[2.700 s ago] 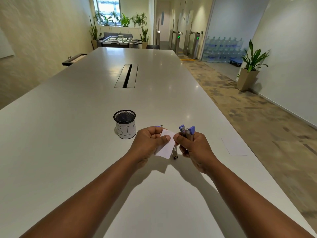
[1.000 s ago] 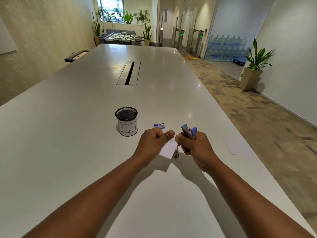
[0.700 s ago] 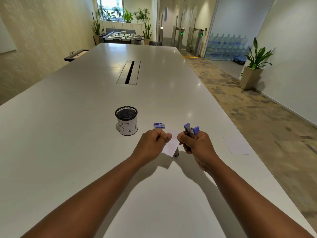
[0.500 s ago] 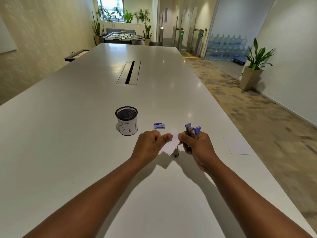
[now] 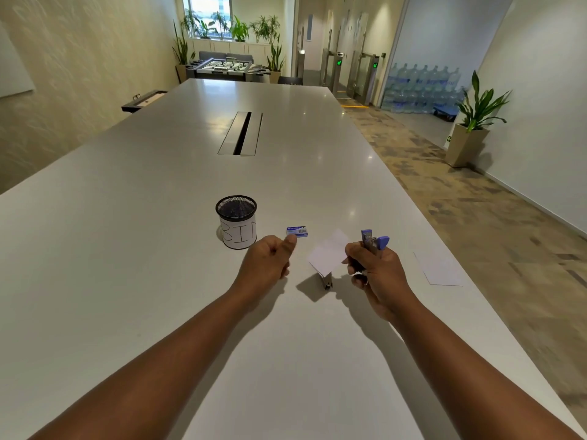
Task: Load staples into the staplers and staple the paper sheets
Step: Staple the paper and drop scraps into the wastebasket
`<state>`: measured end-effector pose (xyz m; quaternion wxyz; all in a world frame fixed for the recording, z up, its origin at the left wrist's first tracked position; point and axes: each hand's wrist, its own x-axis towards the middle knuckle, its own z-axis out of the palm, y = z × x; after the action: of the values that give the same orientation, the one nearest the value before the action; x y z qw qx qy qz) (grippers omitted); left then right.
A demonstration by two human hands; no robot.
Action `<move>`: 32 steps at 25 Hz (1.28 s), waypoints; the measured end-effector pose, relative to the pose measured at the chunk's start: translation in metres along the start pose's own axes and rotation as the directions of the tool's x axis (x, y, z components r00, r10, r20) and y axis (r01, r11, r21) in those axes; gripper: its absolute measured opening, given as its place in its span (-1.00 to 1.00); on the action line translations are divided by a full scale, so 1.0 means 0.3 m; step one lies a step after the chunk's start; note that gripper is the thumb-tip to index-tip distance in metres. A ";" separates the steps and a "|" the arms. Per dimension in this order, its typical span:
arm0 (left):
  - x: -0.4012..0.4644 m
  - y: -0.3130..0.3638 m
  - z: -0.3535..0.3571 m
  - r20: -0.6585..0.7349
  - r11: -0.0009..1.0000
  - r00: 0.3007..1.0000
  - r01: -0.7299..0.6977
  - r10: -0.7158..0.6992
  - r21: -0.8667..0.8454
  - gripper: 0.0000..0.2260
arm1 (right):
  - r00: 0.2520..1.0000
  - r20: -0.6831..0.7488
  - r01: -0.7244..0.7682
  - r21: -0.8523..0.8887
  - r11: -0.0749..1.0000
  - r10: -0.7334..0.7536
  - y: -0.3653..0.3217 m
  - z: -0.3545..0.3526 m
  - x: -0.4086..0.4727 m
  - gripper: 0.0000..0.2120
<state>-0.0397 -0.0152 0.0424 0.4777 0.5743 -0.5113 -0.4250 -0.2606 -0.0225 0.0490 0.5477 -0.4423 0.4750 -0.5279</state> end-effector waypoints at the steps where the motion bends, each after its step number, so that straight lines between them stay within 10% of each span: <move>1: -0.009 0.008 0.017 0.094 0.986 0.993 0.081 -0.067 -0.148 -0.66 | 1.000 -0.008 -0.013 0.023 1.000 0.014 0.002 0.006 0.000 -0.91; 4: -0.026 0.017 0.070 0.216 0.891 0.965 0.226 -0.150 -0.394 -0.85 | 0.999 -0.022 -0.036 0.049 0.998 0.037 0.010 0.038 -0.005 -0.87; 13: -0.007 0.055 0.052 -0.013 0.821 0.987 0.124 -0.158 -0.557 -0.85 | 0.992 0.125 -0.029 -0.047 0.998 0.034 0.022 0.064 -0.042 -0.84; 21: -0.013 0.065 0.031 -0.100 0.931 0.986 -0.158 0.132 -0.330 -0.64 | 0.972 0.225 -0.068 0.013 0.998 0.064 0.041 0.100 -0.057 -0.80; 32: -0.035 0.060 0.019 0.045 0.971 0.990 -0.125 0.137 -0.202 -0.73 | 0.965 0.258 -0.080 0.130 0.988 0.044 0.038 0.132 -0.044 -0.59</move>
<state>-0.0498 -0.0058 0.0589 0.5444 0.4760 -0.5170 -0.4580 -0.2196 -0.0093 0.0448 0.6500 -0.4516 0.3766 -0.4813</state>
